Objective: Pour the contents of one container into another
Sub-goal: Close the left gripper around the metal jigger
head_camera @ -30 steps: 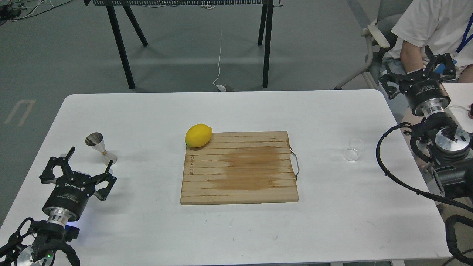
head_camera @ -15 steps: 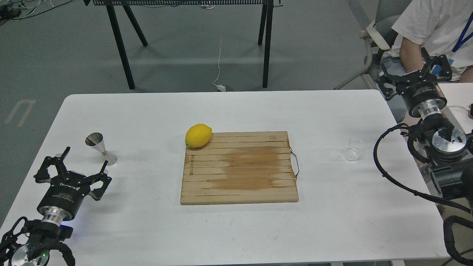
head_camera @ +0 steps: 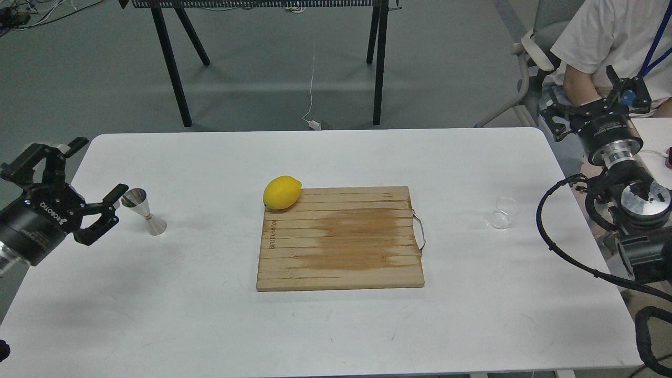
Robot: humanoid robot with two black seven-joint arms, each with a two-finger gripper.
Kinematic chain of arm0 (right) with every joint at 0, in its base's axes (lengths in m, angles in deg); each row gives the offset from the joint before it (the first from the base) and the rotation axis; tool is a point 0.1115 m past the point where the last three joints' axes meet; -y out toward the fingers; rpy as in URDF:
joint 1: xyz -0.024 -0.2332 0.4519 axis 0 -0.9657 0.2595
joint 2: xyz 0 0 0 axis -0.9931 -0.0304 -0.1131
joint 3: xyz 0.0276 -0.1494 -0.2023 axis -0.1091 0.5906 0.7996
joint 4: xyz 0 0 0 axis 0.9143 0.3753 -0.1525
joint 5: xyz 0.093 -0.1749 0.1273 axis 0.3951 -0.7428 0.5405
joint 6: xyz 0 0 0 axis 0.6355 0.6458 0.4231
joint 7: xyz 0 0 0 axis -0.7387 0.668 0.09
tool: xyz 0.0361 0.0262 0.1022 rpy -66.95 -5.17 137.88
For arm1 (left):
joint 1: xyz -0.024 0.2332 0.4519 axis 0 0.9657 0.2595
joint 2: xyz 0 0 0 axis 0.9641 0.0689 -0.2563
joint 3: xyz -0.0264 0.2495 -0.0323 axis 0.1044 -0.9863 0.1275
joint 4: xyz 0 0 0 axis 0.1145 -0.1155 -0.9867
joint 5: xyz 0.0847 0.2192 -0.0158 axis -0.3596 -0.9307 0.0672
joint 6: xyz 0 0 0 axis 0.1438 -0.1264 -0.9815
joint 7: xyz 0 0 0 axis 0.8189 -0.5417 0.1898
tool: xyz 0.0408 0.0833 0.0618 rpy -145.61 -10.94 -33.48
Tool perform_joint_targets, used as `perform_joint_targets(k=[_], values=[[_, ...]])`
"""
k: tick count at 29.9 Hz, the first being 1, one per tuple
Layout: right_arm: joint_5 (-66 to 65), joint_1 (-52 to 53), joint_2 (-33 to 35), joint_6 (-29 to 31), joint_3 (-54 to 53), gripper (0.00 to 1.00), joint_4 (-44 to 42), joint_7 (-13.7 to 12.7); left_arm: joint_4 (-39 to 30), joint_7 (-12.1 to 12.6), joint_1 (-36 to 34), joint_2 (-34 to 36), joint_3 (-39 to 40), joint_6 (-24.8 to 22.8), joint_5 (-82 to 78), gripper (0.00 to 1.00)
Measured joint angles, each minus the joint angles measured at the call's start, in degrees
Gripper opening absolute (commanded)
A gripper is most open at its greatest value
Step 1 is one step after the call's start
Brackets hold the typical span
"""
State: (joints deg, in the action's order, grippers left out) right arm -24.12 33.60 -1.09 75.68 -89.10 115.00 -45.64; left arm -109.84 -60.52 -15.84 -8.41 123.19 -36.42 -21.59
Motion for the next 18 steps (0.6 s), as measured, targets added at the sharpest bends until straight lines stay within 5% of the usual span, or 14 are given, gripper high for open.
perform_joint_targets(k=[4, 9, 13, 18], values=[[0.0, -0.2, 0.0, 0.0, 0.3, 1.0, 0.0, 0.0, -6.0, 0.3, 0.3, 0.2, -0.6, 11.4, -23.1, 1.0], [-0.1, -0.8, 0.0, 0.0, 0.3, 1.0, 0.2, 0.0, -8.0, 3.9, 1.2, -0.4, -6.9, 26.9, -51.3, 1.0], [-0.1, -1.2, 0.1, 0.0, 0.0, 1.0, 0.2, 0.0, -3.8, 6.7, 1.6, -0.8, -11.1, 37.5, -70.2, 0.99], [0.0, -1.6, 0.5, 0.0, -0.3, 1.0, 0.1, 0.1, 7.1, 9.9, 1.3, -5.8, -12.8, 45.1, -90.0, 0.98]])
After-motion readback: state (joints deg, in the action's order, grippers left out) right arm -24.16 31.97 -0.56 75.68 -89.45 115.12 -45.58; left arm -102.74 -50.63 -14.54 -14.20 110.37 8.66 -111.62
